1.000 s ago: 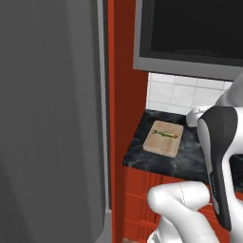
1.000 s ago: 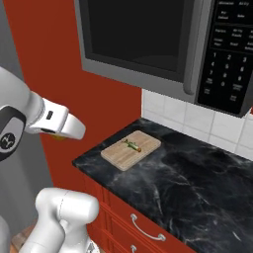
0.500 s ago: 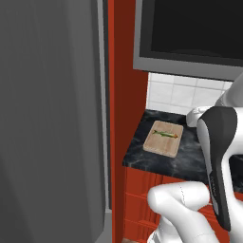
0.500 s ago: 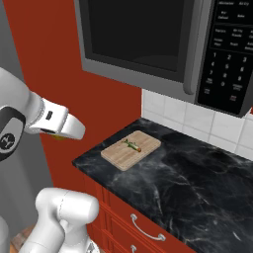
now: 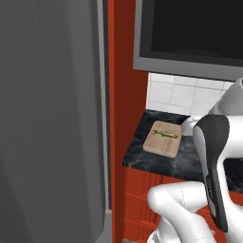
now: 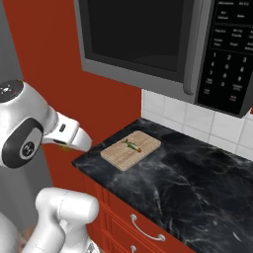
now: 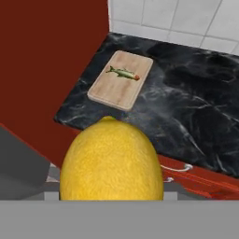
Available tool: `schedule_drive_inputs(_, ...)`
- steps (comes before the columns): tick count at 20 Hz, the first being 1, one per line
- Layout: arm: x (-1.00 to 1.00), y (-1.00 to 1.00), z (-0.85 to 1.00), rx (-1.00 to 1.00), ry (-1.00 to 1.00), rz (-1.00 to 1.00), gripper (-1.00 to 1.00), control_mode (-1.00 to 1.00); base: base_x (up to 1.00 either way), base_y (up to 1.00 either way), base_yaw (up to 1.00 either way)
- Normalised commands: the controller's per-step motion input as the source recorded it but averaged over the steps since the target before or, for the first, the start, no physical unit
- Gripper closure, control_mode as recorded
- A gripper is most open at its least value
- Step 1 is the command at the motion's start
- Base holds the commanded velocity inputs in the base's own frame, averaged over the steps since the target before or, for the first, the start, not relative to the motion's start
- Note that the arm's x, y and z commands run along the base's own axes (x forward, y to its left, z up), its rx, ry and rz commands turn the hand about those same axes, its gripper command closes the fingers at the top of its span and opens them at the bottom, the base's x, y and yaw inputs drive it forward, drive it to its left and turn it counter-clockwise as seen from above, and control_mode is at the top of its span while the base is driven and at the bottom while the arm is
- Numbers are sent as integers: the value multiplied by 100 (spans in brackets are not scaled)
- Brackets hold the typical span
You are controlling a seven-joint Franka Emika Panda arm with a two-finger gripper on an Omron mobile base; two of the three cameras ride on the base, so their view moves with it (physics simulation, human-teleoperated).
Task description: Retrieve a lemon from the fridge and place it on the cutting board with the fish.
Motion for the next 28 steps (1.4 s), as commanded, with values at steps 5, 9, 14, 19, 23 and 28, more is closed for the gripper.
schedule_drive_inputs(5, 31, 0, -67, 16, 1, 0, 100, -100, 0, 0, 0)
schedule_drive_inputs(9, 87, -6, -75, 4, 2, -5, 100, -100, 0, 0, 0)
schedule_drive_inputs(14, 96, -9, -75, 0, 6, -6, 100, -100, 0, 0, 0)
schedule_drive_inputs(19, 91, -32, -41, 0, 17, 0, 100, -100, 0, 0, 0)
schedule_drive_inputs(23, 84, -24, -14, 0, 8, 0, 100, -100, 0, 0, 0)
schedule_drive_inputs(28, 52, -4, -8, -5, 15, 0, 100, -100, 0, 0, 0)
